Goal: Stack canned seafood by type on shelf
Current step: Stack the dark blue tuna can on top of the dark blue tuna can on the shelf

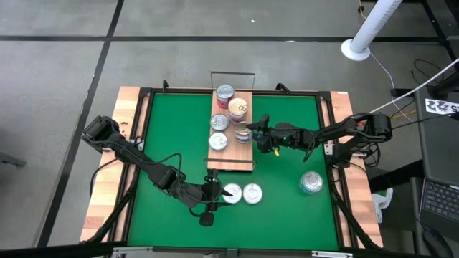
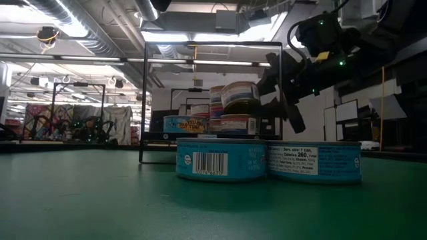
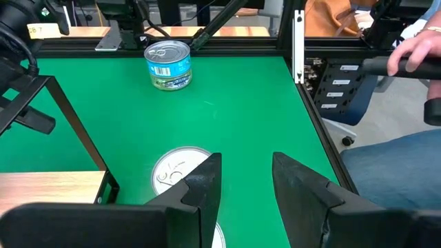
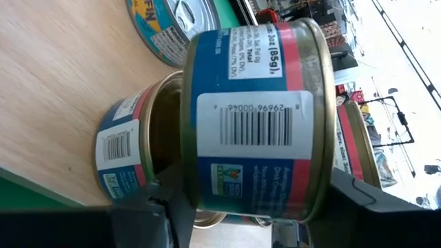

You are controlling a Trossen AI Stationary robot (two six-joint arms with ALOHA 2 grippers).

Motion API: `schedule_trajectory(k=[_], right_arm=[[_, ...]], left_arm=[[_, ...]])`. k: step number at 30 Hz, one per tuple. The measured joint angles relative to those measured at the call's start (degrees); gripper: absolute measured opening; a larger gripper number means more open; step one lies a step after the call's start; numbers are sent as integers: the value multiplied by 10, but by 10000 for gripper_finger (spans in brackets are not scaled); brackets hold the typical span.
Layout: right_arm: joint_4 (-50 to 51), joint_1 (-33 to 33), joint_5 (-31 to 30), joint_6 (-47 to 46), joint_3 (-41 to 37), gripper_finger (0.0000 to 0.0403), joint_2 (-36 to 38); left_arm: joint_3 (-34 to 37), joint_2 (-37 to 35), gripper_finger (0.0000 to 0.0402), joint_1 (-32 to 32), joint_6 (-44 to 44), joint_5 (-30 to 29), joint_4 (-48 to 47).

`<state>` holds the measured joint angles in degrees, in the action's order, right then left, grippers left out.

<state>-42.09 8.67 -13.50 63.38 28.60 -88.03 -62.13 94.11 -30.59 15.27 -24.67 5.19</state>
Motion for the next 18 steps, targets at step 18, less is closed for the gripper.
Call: schedule_trajectory(k=[18], right_arm=[[-4, 0, -73, -1, 8, 283, -1]], left_arm=[[0, 0, 124, 0, 14, 0, 0]])
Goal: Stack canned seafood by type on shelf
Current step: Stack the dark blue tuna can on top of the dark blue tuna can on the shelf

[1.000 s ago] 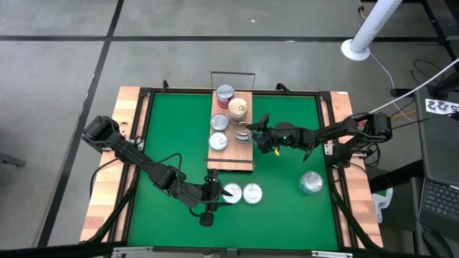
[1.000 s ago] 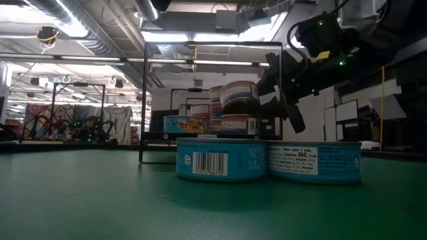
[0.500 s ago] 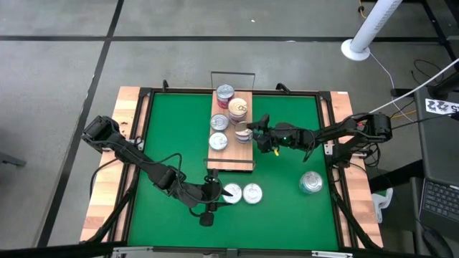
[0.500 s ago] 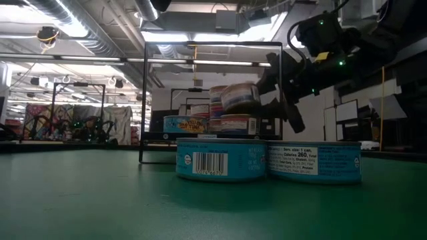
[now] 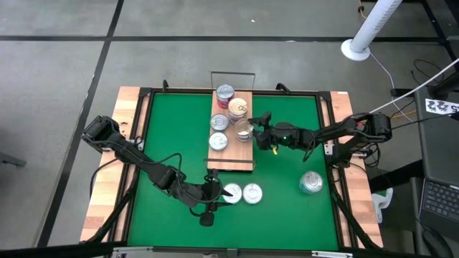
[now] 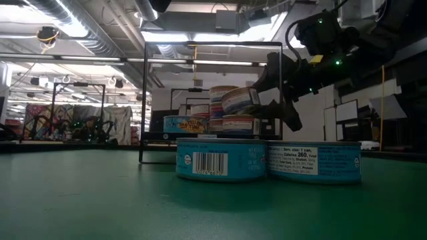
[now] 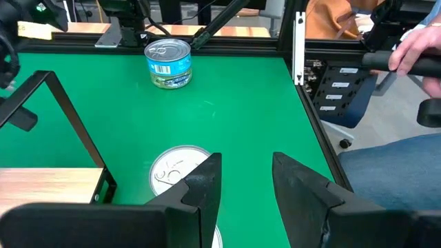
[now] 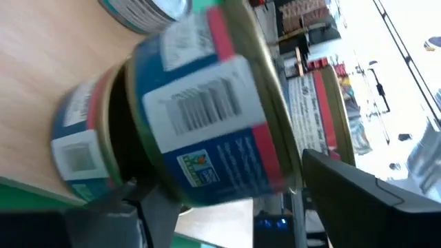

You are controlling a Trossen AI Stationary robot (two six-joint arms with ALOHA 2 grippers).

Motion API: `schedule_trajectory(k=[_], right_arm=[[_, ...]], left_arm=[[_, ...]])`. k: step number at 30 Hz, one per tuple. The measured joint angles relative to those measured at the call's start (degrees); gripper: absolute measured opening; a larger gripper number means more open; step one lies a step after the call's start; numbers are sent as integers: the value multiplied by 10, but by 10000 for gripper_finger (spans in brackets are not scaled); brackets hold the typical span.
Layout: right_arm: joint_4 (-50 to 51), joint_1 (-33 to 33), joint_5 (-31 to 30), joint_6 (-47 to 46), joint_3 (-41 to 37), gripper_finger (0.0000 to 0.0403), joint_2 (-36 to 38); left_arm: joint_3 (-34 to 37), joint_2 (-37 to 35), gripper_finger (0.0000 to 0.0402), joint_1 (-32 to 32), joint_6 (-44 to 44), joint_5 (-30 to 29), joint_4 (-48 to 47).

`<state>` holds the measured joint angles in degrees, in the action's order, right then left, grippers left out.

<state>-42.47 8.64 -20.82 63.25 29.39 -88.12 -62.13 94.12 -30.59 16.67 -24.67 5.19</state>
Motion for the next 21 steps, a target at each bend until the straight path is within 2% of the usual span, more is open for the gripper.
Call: schedule_trajectory(k=[10, 21], right_arm=[[125, 0, -6, -63, 59, 280, 0], [144, 0, -46, -62, 63, 279, 2]], left_arm=[[0, 0, 124, 0, 1, 0, 0], [0, 0, 124, -1, 1, 0, 0]])
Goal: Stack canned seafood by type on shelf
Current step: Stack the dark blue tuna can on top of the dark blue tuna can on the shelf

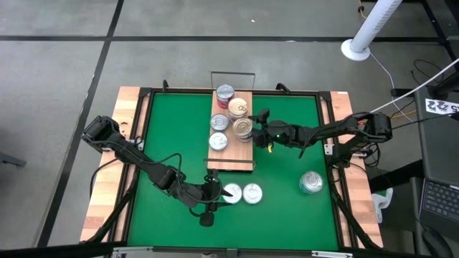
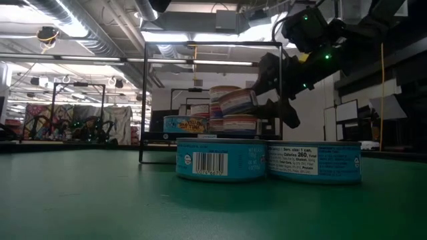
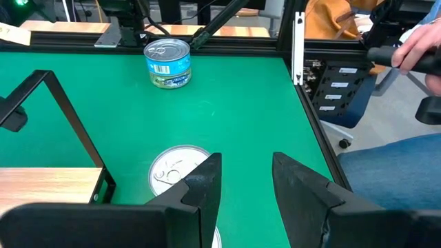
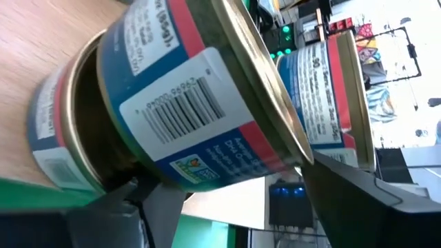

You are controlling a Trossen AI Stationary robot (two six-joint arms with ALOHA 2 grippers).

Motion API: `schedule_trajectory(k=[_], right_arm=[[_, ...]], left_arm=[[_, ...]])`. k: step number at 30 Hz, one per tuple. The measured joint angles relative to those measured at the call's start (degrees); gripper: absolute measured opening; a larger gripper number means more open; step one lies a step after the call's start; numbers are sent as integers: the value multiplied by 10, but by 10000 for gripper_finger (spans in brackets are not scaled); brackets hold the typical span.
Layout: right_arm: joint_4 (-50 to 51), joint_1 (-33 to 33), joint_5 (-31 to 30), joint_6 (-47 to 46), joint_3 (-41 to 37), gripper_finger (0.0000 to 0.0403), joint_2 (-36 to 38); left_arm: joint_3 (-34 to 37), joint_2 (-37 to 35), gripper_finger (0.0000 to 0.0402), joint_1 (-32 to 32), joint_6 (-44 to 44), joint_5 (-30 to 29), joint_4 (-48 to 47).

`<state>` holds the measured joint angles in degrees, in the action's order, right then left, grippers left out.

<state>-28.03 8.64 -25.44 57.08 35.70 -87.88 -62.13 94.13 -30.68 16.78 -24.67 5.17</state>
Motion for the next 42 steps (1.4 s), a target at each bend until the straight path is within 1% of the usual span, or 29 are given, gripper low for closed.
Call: schedule_trajectory(k=[28, 33, 42], right_arm=[[11, 0, -5, 5, 0, 279, 1], [13, 0, -6, 69, 0, 279, 1], [18, -1, -10, 78, 0, 279, 1]], left_arm=[[0, 0, 124, 0, 0, 0, 0], [0, 0, 124, 0, 0, 0, 0], [0, 0, 124, 0, 0, 0, 0]])
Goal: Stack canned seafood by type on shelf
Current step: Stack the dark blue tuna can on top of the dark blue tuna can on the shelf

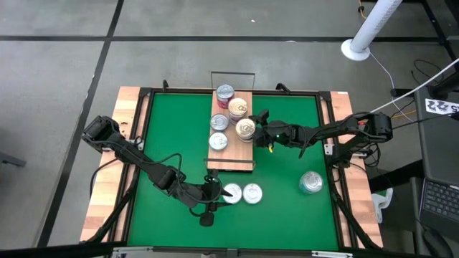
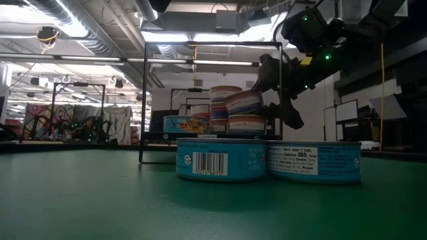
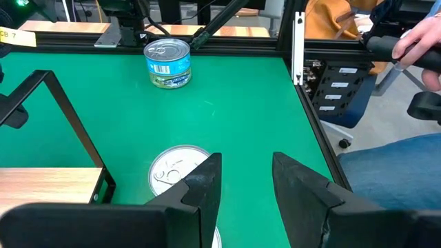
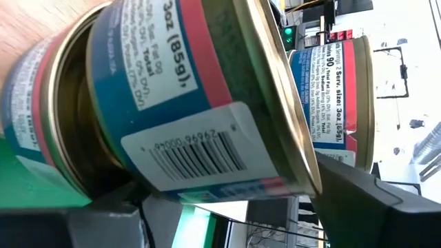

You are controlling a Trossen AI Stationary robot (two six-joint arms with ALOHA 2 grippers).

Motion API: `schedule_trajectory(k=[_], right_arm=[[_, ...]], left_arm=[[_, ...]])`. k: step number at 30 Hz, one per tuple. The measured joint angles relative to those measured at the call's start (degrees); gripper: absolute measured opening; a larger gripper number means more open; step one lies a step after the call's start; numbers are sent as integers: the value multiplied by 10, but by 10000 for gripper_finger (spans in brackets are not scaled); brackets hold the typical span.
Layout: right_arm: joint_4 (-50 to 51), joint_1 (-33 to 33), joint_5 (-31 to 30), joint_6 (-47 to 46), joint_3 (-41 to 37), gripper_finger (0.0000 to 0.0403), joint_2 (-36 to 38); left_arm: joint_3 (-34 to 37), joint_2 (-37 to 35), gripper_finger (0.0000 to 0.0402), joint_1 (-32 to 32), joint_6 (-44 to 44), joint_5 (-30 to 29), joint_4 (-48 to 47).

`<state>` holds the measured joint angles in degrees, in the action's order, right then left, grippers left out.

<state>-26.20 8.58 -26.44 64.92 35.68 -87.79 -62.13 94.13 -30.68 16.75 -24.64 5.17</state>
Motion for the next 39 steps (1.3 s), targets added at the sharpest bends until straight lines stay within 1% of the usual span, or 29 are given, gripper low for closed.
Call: schedule_trajectory(k=[6, 14, 20, 26, 39], right_arm=[[-2, -1, 7, 0, 0, 279, 0], [-7, -32, 19, 0, 0, 279, 0], [-7, -34, 3, 7, 0, 279, 0], [-3, -34, -26, 61, -1, 280, -1], [-5, -34, -25, 66, -1, 280, -1]], left_arm=[[0, 0, 124, 0, -2, 0, 0], [0, 0, 124, 0, -2, 0, 0], [0, 0, 124, 0, -2, 0, 0], [0, 0, 124, 0, -2, 0, 0], [0, 0, 124, 0, -2, 0, 0]])
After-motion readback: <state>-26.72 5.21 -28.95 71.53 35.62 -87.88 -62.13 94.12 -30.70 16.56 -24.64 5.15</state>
